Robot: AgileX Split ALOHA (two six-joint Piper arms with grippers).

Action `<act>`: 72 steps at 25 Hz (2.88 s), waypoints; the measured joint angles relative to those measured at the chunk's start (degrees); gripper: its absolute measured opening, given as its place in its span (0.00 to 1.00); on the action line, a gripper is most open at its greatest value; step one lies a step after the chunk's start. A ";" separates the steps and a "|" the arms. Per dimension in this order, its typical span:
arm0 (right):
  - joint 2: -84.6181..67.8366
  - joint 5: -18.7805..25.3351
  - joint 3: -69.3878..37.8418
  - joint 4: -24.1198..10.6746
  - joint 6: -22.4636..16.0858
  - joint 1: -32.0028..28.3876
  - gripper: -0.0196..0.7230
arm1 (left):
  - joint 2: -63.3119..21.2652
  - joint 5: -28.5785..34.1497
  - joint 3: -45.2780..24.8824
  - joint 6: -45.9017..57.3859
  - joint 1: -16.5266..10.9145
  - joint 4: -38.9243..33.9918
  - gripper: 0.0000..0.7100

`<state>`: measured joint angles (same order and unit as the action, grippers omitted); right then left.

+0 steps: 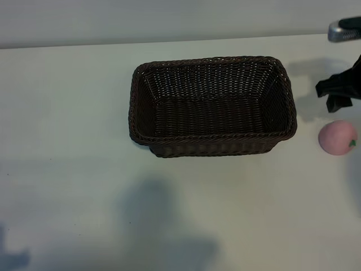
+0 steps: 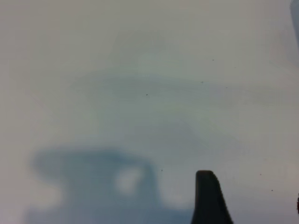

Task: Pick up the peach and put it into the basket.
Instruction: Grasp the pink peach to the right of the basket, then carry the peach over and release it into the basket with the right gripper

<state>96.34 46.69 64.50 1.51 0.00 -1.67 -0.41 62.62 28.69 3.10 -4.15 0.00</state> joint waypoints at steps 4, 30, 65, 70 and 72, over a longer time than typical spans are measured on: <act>3.68 -0.23 0.00 -0.52 -2.14 0.00 0.83 | -0.07 0.00 0.00 0.00 0.07 0.00 0.64; 13.47 -2.79 0.19 -2.91 -4.02 0.00 0.12 | -0.07 -0.12 0.00 0.00 0.07 0.00 0.64; 3.48 16.46 25.13 2.81 -0.77 15.30 0.08 | -0.07 -0.12 0.00 0.00 0.07 0.00 0.63; 3.48 13.05 25.13 3.08 -0.93 21.11 0.08 | -0.07 -0.12 0.00 0.00 0.07 0.00 0.63; 3.81 11.95 25.13 3.15 -1.41 21.65 0.08 | -0.07 -0.12 0.00 0.00 0.07 0.00 0.63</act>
<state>100.15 58.64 89.63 4.66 -1.41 19.98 -0.48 62.50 28.69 3.10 -4.08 0.00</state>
